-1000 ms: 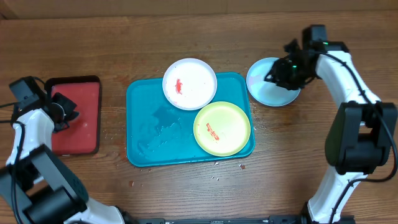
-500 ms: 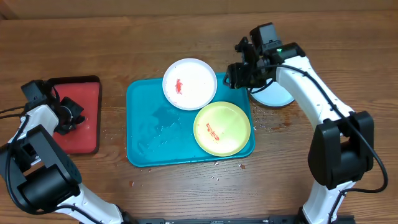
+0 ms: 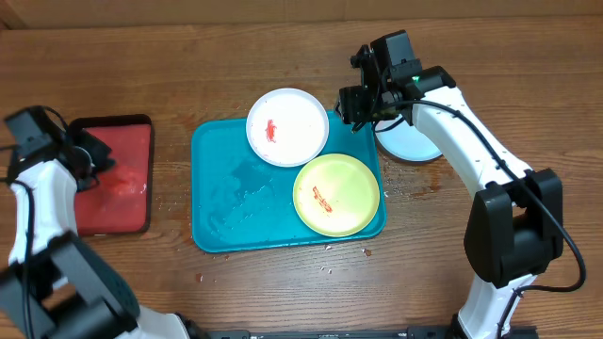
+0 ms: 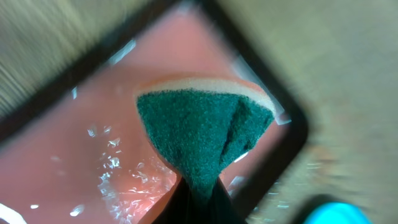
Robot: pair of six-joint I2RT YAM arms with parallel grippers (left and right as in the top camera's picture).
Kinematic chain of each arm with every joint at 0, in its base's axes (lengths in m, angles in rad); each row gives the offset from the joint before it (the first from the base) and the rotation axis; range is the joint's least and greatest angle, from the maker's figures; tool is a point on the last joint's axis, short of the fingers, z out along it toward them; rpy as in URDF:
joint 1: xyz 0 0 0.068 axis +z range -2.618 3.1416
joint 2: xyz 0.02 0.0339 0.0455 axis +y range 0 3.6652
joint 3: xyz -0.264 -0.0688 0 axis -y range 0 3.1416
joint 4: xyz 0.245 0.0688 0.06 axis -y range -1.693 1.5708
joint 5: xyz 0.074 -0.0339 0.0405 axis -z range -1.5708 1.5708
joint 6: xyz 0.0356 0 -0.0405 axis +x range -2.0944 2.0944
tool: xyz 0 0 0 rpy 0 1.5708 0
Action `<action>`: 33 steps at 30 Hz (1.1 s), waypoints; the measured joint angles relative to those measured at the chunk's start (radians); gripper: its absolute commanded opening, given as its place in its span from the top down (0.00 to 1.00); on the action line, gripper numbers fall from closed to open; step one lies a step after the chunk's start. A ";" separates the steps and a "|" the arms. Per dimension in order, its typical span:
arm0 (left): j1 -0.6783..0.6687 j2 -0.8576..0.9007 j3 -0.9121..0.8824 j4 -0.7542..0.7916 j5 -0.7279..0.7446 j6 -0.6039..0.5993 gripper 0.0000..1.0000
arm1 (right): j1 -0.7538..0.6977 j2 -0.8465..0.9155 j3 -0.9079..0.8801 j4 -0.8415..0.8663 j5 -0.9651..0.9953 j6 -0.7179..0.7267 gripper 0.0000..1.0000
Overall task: Clean dirty plates on tray and stack at the side
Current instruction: 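Move the right gripper to the white plate rim and grip it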
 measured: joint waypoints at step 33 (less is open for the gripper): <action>-0.018 0.083 0.034 -0.101 0.013 0.126 0.96 | 0.100 0.182 0.000 0.157 0.038 0.067 0.41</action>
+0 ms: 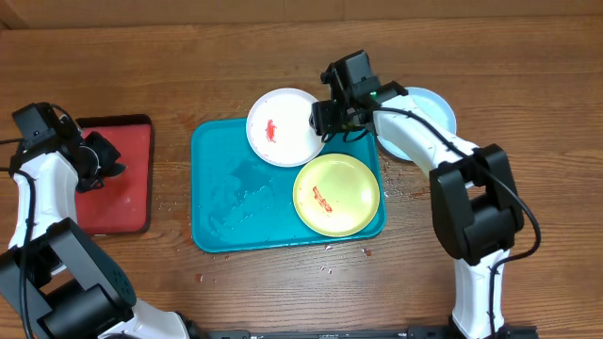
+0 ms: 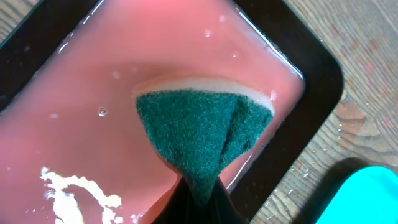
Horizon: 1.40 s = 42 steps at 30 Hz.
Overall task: Clean dirty plates on tray and stack at the side
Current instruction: 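Move the right gripper to the white plate rim and grip it, then drag the white plate with the right gripper toward the left gripper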
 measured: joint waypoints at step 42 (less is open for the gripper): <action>0.000 -0.141 0.000 -0.037 0.046 0.002 0.96 | 0.132 0.066 0.119 -0.085 -0.039 0.061 0.96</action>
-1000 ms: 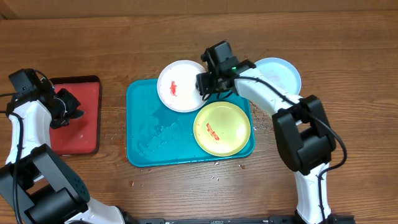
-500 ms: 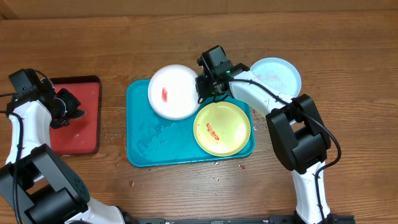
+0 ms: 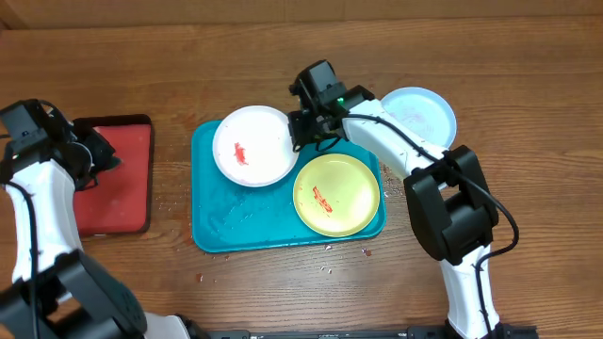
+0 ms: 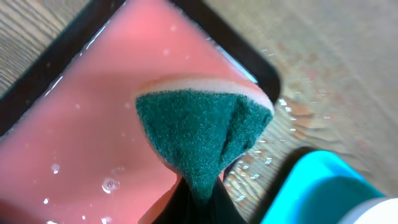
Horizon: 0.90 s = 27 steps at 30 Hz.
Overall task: Clean dirty plates on tray and stack at the side
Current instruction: 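Drag the white plate with the right gripper toward the left gripper, then scrub the white plate with the sponge while the right gripper holds it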
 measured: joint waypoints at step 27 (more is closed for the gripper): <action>-0.328 -0.061 0.001 -0.106 0.177 0.057 0.96 | 0.175 0.001 -0.030 -0.071 0.178 0.116 0.96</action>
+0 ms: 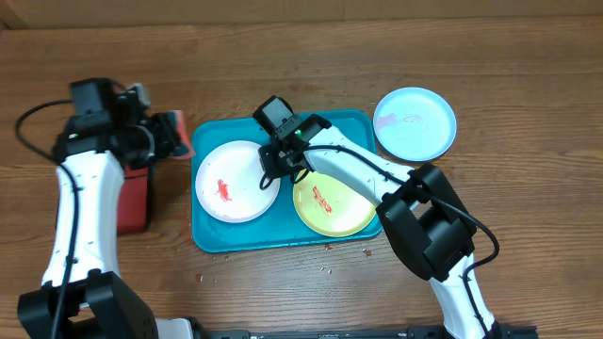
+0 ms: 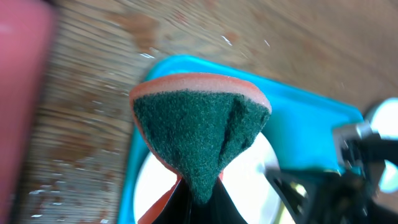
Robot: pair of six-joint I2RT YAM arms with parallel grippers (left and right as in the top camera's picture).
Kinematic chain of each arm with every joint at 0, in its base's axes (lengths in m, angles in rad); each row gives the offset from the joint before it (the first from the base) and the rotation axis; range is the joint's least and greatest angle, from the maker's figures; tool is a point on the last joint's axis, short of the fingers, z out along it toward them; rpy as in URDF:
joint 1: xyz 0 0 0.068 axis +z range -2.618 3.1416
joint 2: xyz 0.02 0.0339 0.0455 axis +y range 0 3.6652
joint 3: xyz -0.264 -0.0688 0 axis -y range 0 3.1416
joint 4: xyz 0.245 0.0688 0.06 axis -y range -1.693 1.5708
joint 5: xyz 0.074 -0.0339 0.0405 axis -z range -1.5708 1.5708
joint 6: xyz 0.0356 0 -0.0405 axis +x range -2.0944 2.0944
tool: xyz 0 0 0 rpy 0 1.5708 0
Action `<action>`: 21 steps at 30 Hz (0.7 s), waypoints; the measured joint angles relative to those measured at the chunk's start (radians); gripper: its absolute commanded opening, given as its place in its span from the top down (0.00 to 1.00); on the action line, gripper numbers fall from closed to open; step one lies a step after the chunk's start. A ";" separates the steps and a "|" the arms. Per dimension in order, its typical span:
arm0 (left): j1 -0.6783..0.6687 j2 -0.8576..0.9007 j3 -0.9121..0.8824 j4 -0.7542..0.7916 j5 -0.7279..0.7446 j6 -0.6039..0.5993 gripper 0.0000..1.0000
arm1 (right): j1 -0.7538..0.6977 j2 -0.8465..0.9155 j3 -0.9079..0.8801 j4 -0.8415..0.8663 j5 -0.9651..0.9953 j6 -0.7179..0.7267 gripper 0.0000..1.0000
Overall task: Clean dirty plates on tray and stack at the side
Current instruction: 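Scrub the white plate with the sponge while the right gripper holds it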
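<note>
A white plate (image 1: 236, 181) with a red smear lies in the left half of the teal tray (image 1: 311, 127). My right gripper (image 1: 276, 162) is shut on its right rim. A yellow plate (image 1: 334, 198) with a red smear lies to the right in the tray. A light blue plate (image 1: 415, 122) sits on the table beside the tray's far right corner. My left gripper (image 1: 170, 138) is shut on a green-faced orange sponge (image 2: 199, 137) above the tray's left edge (image 2: 298, 143). The white plate (image 2: 249, 180) shows just beyond the sponge.
A black-rimmed basin of pink water (image 1: 132, 202) stands left of the tray, partly under my left arm. Water drops and crumbs lie on the wooden table (image 1: 528, 75) around the tray's front. The right arm reaches across the tray's far right corner.
My left gripper has moved right with the sponge, from over the pink basin to the tray's left edge. The white plate and my right gripper have shifted toward the tray's front left.
My left gripper held the sponge over the pink basin while my right gripper was by the blue plate. Then the right gripper was at the white plate's right rim. The plate then stood further left in the tray, and now the sponge is beside it.
</note>
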 measured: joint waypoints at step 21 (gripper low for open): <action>-0.280 0.227 0.003 -0.025 -0.048 -0.001 0.96 | -0.023 0.010 -0.018 -0.005 0.052 0.085 0.96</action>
